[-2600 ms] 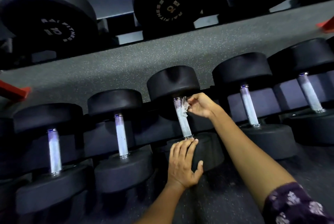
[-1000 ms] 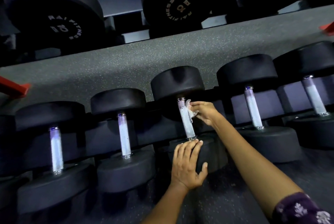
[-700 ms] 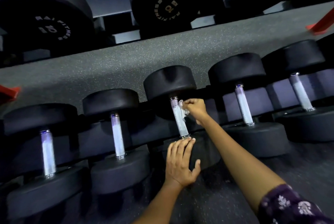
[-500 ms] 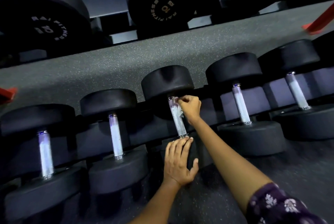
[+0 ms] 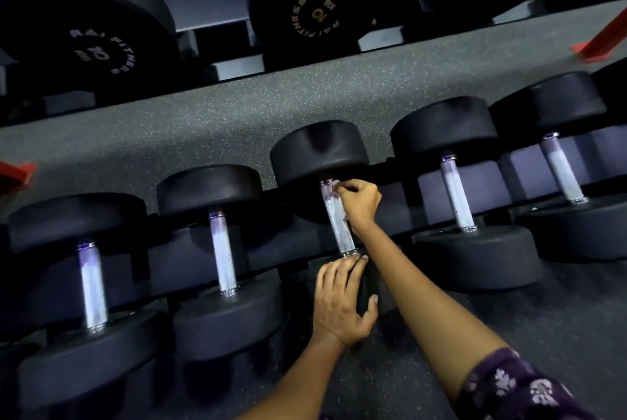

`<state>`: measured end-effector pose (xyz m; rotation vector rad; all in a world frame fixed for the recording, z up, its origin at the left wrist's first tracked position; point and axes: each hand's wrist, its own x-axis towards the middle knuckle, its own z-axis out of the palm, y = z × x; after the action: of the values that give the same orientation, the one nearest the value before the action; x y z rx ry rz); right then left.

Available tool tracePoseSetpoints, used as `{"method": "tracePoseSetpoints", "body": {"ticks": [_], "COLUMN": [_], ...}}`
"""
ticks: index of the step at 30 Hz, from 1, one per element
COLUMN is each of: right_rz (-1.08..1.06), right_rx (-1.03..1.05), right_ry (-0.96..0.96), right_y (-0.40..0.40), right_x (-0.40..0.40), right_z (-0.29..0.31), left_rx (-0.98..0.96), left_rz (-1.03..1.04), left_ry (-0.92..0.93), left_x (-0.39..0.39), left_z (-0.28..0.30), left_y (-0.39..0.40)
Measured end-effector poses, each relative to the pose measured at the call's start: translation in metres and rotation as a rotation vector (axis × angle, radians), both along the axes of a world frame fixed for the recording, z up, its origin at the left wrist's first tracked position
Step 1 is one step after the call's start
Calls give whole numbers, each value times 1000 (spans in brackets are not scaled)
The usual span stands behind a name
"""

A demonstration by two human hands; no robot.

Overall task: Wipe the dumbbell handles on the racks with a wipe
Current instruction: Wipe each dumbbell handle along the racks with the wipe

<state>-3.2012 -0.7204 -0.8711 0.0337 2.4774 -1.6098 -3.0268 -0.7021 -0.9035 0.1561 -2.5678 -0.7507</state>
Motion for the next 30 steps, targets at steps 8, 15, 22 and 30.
{"method": "tracePoseSetpoints", "body": {"ticks": [8,15,22,30], "right_rz": [86,45,97,196], "right_rx": [88,145,91,53], "right_ry": [117,-143,-133,-351], "right_y": [-3,7,8,4], "right_x": [-1,-6,-12,-33], "right_z": [6,6,5,-3], "left_rx": [-3,32,35,39], "left_rz": [11,9,8,4], "left_ry": [16,-21,-76,-60], "left_x": [-3,-3,0,1], "left_z": [4,7,6,4], "left_y": [1,-1,1,2]}}
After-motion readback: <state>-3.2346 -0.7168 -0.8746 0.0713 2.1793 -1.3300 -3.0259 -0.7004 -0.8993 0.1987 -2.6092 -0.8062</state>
